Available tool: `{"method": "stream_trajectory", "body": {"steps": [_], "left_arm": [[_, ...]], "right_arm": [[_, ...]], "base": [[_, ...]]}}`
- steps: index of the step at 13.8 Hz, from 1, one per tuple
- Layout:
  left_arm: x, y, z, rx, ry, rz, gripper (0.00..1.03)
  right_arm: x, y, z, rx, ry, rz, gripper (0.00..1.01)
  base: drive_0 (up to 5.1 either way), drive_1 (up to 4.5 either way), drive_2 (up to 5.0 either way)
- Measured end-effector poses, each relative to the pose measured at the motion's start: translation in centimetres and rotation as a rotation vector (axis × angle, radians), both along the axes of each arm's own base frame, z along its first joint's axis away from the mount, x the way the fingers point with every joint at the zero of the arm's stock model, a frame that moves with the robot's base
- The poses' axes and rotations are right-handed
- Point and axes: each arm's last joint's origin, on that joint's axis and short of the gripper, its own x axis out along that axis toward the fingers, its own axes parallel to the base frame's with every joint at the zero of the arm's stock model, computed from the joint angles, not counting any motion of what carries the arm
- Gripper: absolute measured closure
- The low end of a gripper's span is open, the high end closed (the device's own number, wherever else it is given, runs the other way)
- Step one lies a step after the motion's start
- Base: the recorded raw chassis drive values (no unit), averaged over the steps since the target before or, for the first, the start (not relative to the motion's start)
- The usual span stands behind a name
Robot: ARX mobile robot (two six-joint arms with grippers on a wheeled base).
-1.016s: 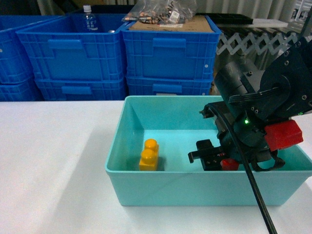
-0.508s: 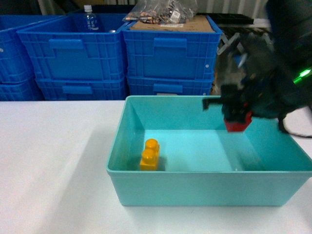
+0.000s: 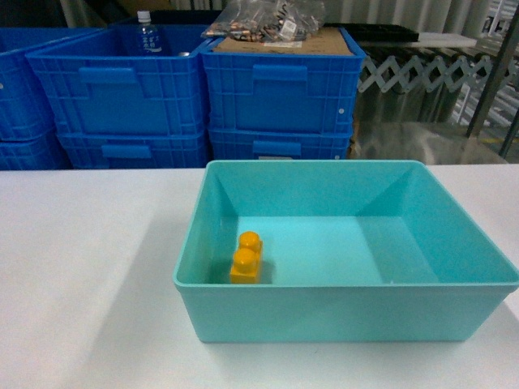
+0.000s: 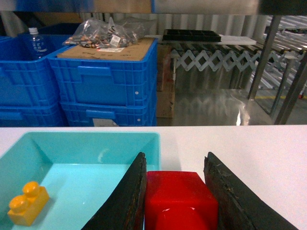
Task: Pick red block from blue box to shelf
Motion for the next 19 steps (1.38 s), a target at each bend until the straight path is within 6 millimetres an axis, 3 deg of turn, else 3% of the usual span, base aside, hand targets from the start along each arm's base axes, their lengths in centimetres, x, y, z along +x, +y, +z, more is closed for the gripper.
{"method": "stream_trajectory", "body": {"steps": [7,14,19], "left_arm": [[0.0,0.0,0.0,0.0,0.0,0.001,0.05],[0.0,0.0,0.0,0.0,0.0,0.0,0.05],[0.0,0.0,0.0,0.0,0.0,0.0,0.05]], "right_arm": [[-3.1,-2.7,-3.1,0.003,-0.009,-0.052,0.71],[-4.8,-2.5,-4.8,0.003,-0.028,-0.03,0.72],[-5.5,-2.5,-4.8,0.004,-0.025,-0.03,0.72]], "base": [[0.0,0.0,0.0],[0.0,0.0,0.0],[0.0,0.0,0.0]]}}
